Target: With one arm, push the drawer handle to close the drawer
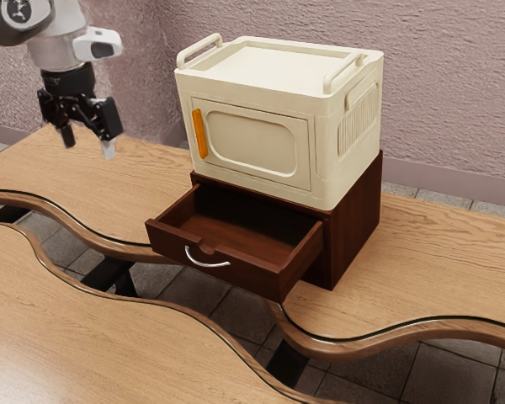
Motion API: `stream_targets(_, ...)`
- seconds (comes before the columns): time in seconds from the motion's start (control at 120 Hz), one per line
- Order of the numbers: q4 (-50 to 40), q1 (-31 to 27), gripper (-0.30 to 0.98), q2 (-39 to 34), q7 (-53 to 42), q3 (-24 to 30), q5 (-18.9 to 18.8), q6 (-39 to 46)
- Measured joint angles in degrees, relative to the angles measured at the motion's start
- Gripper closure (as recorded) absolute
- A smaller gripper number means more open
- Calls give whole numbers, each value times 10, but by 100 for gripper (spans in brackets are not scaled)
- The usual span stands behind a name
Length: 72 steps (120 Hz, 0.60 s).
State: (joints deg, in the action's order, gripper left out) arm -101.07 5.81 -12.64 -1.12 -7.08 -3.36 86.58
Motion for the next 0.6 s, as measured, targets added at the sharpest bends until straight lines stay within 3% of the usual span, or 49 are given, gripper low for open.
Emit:
stream_targets(0.208,-14,16,0,-8,-12,-7,-1,-16)
stream_targets(0.317,-55,38,28,-1,-3,17,-10,-16)
stream_targets(0.467,-237,70,58,18,28,21,-3,151)
stream_targets(0.6,-283,72,69,42,66,22,-2,276)
